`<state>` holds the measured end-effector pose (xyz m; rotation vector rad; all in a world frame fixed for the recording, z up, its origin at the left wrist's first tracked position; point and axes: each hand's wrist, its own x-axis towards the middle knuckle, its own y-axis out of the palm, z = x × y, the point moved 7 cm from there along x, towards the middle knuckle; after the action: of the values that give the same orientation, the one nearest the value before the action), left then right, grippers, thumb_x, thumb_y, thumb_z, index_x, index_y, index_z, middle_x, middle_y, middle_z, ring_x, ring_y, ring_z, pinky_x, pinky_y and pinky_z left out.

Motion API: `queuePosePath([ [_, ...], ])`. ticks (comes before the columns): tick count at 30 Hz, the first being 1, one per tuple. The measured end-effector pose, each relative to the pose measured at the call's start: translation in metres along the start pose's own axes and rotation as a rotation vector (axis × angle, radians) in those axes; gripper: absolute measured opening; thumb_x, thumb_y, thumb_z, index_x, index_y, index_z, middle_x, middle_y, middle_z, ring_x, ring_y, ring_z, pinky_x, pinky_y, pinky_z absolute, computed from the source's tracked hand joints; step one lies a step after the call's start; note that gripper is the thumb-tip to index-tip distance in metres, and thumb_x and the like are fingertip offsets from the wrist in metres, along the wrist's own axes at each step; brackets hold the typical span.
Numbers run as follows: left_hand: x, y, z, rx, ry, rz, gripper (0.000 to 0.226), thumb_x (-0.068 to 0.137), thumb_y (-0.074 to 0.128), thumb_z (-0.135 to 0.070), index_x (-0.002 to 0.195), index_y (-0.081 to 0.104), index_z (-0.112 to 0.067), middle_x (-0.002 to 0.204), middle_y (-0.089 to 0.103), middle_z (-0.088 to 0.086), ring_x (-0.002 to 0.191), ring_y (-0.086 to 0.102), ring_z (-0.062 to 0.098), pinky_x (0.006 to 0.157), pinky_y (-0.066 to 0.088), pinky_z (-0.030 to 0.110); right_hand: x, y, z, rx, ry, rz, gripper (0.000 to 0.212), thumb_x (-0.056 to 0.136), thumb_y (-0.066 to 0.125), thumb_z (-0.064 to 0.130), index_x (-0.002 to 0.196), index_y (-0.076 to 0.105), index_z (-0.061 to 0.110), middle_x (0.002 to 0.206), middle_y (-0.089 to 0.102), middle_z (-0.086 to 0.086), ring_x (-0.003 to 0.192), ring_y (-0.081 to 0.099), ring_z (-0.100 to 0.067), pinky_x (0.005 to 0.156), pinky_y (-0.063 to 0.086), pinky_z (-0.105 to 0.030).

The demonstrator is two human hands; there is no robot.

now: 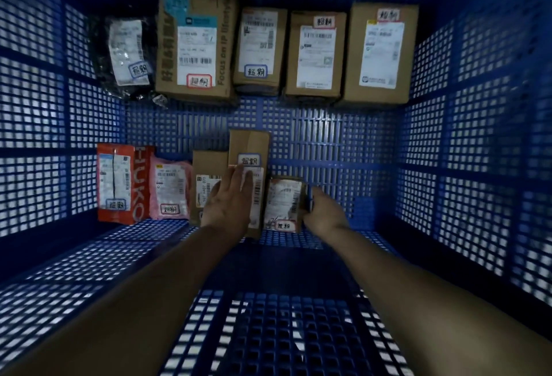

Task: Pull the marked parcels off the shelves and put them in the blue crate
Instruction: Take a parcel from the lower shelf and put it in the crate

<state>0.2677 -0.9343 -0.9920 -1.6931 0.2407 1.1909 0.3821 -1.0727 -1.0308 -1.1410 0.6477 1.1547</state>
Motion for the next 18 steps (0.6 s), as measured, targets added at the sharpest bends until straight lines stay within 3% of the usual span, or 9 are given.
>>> queuePosePath([
  [9, -0.088, -0.113, 0.003, -0.088, -0.015, -0.150, 0.073, 0.087, 0.065, -0.036, 0.144, 0.028, -0.009, 0.147, 0.031, 0.005, 0.134, 0.030, 0.026, 0.110, 0.029, 0.041, -0.114, -0.072, 0.092, -0.518, -0.278, -0.097, 0.054, 0.088, 0.062, 0.023, 0.138, 0.045, 0.019, 0.131, 0.053, -0.008, 0.119, 0.050, -0.027, 0.092, 0.046, -0.034],
  [14, -0.156, -0.193, 0.020, -0.130, -0.049, -0.265, 0.055, 0.087, 0.065, -0.030, 0.135, 0.042, -0.013, 0.137, 0.044, 0.004, 0.127, 0.040, 0.024, 0.105, 0.033, 0.037, -0.192, -0.124, 0.164, -0.637, -0.384, -0.210, 0.051, 0.092, 0.058, 0.030, 0.139, 0.044, 0.016, 0.134, 0.051, -0.007, 0.124, 0.046, -0.025, 0.102, 0.041, -0.036],
  [18, -0.221, -0.251, 0.043, -0.183, -0.092, -0.367, 0.044, 0.092, 0.052, -0.018, 0.134, 0.042, -0.011, 0.139, 0.042, 0.006, 0.128, 0.039, 0.025, 0.104, 0.034, 0.035, -0.259, -0.159, 0.220, -0.675, -0.488, -0.284, 0.053, 0.090, 0.060, 0.033, 0.138, 0.044, 0.017, 0.139, 0.047, -0.006, 0.127, 0.043, -0.025, 0.105, 0.038, -0.037],
])
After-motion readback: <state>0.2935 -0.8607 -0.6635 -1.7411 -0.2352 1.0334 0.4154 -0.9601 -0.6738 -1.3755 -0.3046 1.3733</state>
